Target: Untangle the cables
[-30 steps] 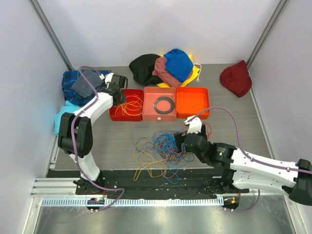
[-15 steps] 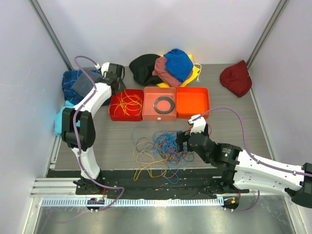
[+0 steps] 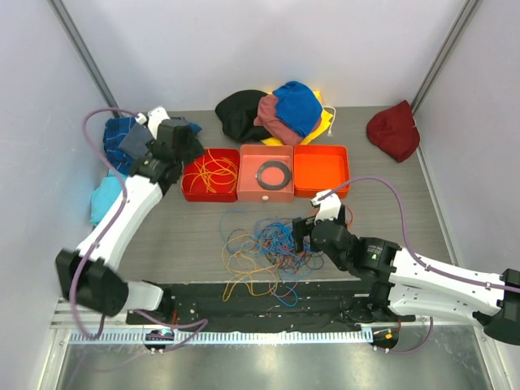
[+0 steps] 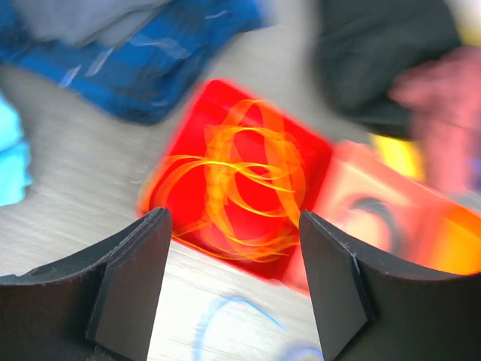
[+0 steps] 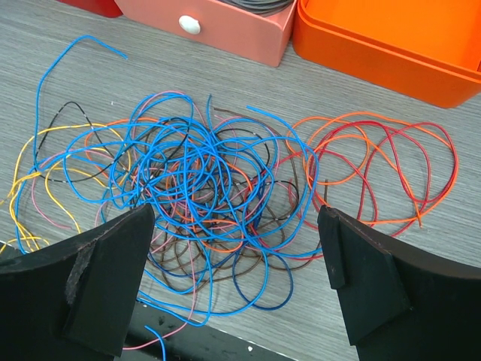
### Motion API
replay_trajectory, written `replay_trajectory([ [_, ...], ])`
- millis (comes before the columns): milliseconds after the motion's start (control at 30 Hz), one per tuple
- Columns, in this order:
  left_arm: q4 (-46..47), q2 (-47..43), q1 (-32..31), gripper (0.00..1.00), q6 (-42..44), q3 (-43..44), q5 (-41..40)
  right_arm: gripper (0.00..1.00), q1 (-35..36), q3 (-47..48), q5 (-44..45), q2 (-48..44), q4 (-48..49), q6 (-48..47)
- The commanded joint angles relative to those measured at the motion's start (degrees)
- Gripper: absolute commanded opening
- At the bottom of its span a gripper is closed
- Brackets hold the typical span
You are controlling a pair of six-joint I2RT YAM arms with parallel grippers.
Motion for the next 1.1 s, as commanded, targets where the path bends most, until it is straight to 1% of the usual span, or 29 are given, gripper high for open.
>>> replay_trajectory([
  [0,4.07,-10.24,-7.03,0.72,0.76,-4.96,-0.50,1.00,-0.02,3.39,1.28,-0.08,2.39,0.25],
  [33,4.07,-11.12,-9.39,0.73,0.85,-6.20,2.73,1.00,-0.03,3.65,1.54,0.01,2.39,0.33],
  [100,3.89,-12.97,-11.25,0.72,0.50,-10.31,6.17,1.00,0.06,4.00,1.63,0.10,2.65,0.42],
  [133,3.80,-13.50,-12.83,0.72,0.50,-11.91,10.10,1.00,0.06,4.27,1.72,0.10,2.82,0.42],
  [167,3.80,-14.03,-13.63,0.71,-0.11,-13.40,11.36,1.00,0.06,4.44,1.63,0.18,3.00,0.42],
  [300,4.33,-18.41,-17.05,0.71,-2.05,-21.74,13.30,1.00,0.06,4.62,3.64,0.36,4.67,-0.46],
  [400,4.59,-20.61,-17.33,0.73,-3.18,-24.48,13.92,1.00,0.06,3.74,4.52,0.79,6.60,-0.99],
  [467,5.90,-22.11,-17.33,0.79,-4.24,-27.38,13.92,0.99,-0.03,4.00,5.06,2.11,6.17,1.20],
  [500,6.78,-23.07,-17.41,0.81,-6.86,-28.70,13.75,0.98,-0.37,4.09,4.36,2.90,5.90,2.00],
  [533,10.97,-25.96,-17.41,0.84,-7.84,-32.71,14.18,0.97,-0.99,4.35,3.40,5.00,5.47,2.96],
  [600,14.77,-29.04,-17.33,0.87,-10.30,-36.77,15.50,0.97,-2.57,4.36,0.76,6.94,5.02,5.60],
  [633,15.92,-31.32,-17.33,0.99,-13.53,-38.36,15.68,0.97,-4.14,4.01,-1.34,7.91,4.94,6.65],
  [667,16.80,-32.04,-17.33,1.00,-13.82,-40.03,16.37,0.97,-4.50,3.83,-1.88,8.00,5.46,7.36],
  [733,15.41,-31.88,-17.41,1.00,-13.04,-39.52,20.15,0.98,-4.60,3.22,-0.58,6.87,5.90,8.86],
  [800,12.00,-29.86,-17.33,1.00,-12.34,-37.42,21.91,0.98,-4.68,2.78,1.53,5.46,5.90,10.26],
  [867,10.14,-27.93,-17.33,1.00,-11.37,-36.45,21.83,0.98,-6.08,2.25,2.94,3.45,4.24,11.23],
  [933,8.99,-27.13,-17.33,1.00,-10.84,-36.18,21.48,0.97,-7.31,1.64,1.46,2.73,3.79,11.06],
  [967,9.25,-26.69,-17.33,1.00,-10.49,-36.35,21.57,0.97,-8.10,1.46,-0.46,3.17,3.88,10.88],
  [1067,11.27,-25.81,-17.33,0.98,-10.14,-37.58,23.06,0.95,-8.29,1.54,-2.15,5.53,4.67,11.41],
])
